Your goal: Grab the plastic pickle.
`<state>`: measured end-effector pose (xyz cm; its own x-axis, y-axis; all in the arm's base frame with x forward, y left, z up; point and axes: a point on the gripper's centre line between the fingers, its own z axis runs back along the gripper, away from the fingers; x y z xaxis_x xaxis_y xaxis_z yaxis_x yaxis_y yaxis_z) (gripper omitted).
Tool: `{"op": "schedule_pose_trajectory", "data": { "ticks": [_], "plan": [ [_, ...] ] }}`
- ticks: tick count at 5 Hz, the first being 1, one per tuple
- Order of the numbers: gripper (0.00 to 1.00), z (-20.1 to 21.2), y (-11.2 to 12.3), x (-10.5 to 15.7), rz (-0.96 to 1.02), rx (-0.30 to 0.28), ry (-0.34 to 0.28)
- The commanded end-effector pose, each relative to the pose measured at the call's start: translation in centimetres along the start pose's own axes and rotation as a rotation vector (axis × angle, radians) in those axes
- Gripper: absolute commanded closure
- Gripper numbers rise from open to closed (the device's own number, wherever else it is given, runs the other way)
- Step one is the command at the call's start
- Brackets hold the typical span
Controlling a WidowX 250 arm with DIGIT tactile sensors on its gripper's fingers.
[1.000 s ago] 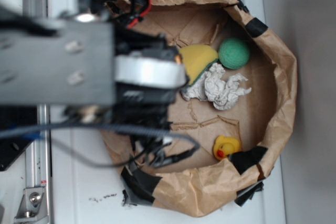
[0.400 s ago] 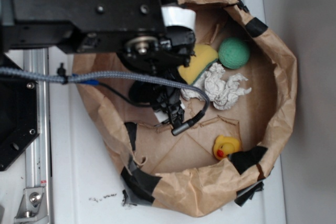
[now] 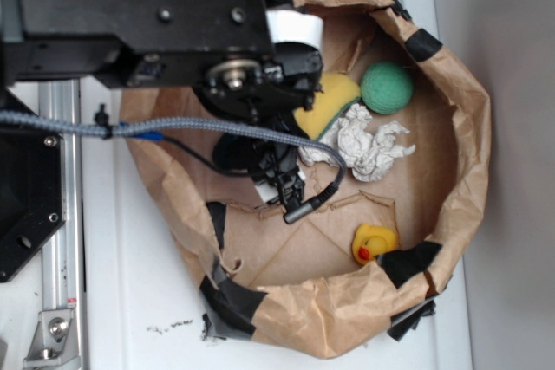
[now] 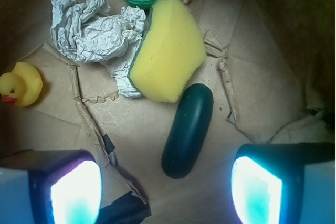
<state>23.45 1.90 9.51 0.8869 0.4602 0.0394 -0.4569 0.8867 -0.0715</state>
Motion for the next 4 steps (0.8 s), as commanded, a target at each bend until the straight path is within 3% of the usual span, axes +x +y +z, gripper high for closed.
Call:
{"op": "schedule_pose_trajectory", "data": {
  "ticks": [1,3,4],
  "plan": [
    [0.0,-4.5,1.6,0.3,0.036,0.046,-0.193],
    [0.0,-7.8,3.5,1.1,0.057,0.015,-0.078],
    [1.0,-7.1,3.5,0.7,0.07,0.046,-0.095]
  ]
}}
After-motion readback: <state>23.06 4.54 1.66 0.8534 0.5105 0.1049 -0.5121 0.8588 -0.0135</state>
